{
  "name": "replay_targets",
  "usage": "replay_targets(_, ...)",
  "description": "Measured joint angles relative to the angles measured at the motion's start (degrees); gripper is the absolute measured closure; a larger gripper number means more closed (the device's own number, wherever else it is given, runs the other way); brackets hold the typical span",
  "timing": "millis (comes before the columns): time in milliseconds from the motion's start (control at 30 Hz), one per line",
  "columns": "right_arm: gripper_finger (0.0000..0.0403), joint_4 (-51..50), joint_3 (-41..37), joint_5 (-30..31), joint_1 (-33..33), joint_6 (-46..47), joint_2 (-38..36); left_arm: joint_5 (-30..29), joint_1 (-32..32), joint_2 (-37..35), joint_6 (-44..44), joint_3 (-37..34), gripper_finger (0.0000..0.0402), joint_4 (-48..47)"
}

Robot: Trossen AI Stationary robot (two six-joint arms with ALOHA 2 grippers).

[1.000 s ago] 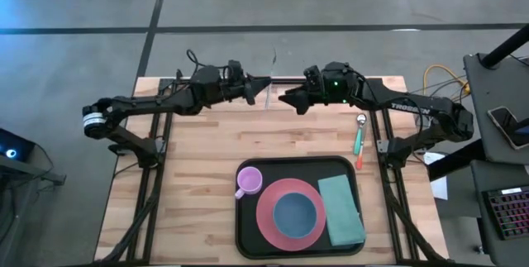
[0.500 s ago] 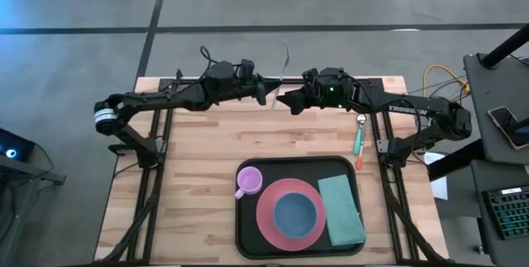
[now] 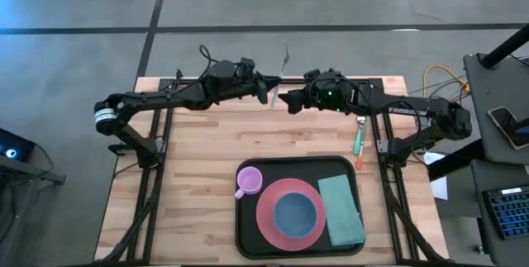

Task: Set up tray
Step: Put the white patterned fork on the blue napkin

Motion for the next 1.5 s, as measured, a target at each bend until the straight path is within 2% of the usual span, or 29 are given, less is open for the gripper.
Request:
replay_targets(233, 0.0168, 1.0, 0.0, 1.1, 0.6, 1.7, 1.9, -0.5, 0.1, 0.0, 1.0, 0.0, 0.0394, 0.1)
replay_targets(767, 0.0179, 4.0, 0.0, 0.8, 0.6, 2.0, 3.0, 2.4, -1.2, 0.0, 1.3, -0.2, 0.0390, 0.2)
replay_targets(1133, 0.0232, 4.4, 0.0, 0.3, 0.7, 2.2, 3.0, 3.3, -2.1, 0.0, 1.3, -0.2, 0.0386, 0.1)
replay_targets(1500, 0.0318, 4.5, 0.0, -1.6, 0.9, 1.1, 2.9, 3.5, -2.1, 0.0, 1.3, -0.3, 0.0385, -0.2)
